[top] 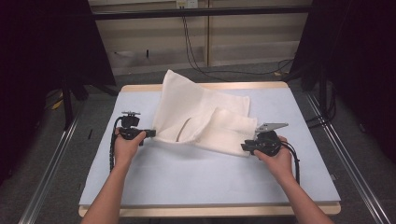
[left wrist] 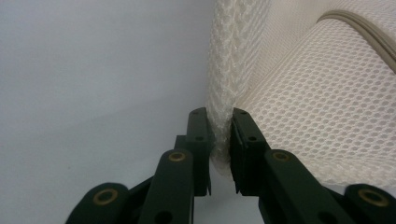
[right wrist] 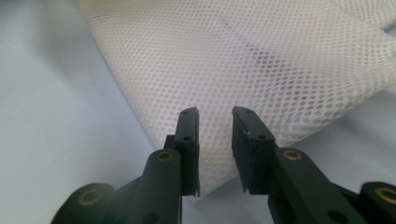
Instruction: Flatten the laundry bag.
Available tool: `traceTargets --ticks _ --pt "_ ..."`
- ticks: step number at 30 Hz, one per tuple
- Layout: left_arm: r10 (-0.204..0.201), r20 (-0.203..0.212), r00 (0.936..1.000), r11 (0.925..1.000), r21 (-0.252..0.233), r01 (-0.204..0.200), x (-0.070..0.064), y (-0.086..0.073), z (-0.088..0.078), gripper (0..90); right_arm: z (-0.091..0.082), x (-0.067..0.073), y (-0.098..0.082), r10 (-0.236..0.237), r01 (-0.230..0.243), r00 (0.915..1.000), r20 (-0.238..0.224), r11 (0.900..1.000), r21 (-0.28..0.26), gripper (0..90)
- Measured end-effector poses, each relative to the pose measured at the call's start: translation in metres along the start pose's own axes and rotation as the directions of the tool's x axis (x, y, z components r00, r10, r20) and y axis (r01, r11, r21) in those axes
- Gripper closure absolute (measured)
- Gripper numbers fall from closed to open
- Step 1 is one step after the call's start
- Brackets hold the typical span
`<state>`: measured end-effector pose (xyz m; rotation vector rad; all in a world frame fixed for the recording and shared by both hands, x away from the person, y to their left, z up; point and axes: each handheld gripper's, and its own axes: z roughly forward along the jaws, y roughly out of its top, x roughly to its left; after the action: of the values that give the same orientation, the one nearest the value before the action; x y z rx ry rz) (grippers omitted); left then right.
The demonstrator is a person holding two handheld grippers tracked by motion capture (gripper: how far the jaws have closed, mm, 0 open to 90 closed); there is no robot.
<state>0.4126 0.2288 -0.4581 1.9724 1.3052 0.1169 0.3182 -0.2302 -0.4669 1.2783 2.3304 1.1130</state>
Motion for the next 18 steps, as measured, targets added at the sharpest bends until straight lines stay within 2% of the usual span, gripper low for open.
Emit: traceTargets --ticks 2,3,4,5,8,11,13,16,18 --pt "0.014 -0.005 0.9999 0.9998 0.012 -0.014 0.0 0.0 -0.001 78.3 0.0 -0.001 0.0 0.006 -0.006 1.0 0.006 1.0 -0.004 70.0" --pt "0.006 -0.015 0.9999 1.0 0.0 -0.006 -0.002 0.0 0.0 77.0 -0.001 -0.002 0.001 0.009 -0.009 0.9999 0.013 1.0 -0.006 67.8" --pt "0.011 -0.017 0.9998 0.9999 0.007 -0.011 -0.002 0.0 -0.001 75.6 -0.002 -0.005 0.002 0.037 -0.037 0.9989 0.028 0.999 -0.019 62.4" --pt "0.018 -0.019 0.9997 0.9997 0.018 -0.017 0.0 0.0 -0.003 75.6 -0.003 -0.006 0.003 0.046 -0.045 0.9983 0.035 0.999 -0.028 61.4" --pt "0.003 -0.025 0.9997 1.0 0.007 -0.002 0.003 0.0 -0.003 75.6 -0.004 -0.012 0.005 0.052 -0.05 0.9958 0.075 0.998 -0.031 56.2" --pt "0.012 -0.025 0.9996 0.9998 0.016 -0.011 0.005 0.0 -0.005 75.6 -0.005 -0.015 0.006 0.07 -0.068 0.9941 0.084 0.997 -0.026 54.4" --pt "0.018 -0.03 0.9994 0.9997 0.019 -0.017 0.005 0.0 -0.004 75.7 -0.005 -0.017 0.007 0.076 -0.074 0.9918 0.102 0.997 -0.028 50.1" --pt "0.024 -0.035 0.9991 0.9994 0.025 -0.023 0.005 0.0 -0.002 76.1 -0.002 -0.022 0.007 0.129 -0.126 0.9848 0.117 0.992 -0.027 43.9" --pt "0.029 -0.04 0.9988 0.9992 0.03 -0.028 0.005 0.0 -0.001 76.3 -0.001 -0.024 0.007 0.136 -0.132 0.9842 0.114 0.991 -0.034 43.9"
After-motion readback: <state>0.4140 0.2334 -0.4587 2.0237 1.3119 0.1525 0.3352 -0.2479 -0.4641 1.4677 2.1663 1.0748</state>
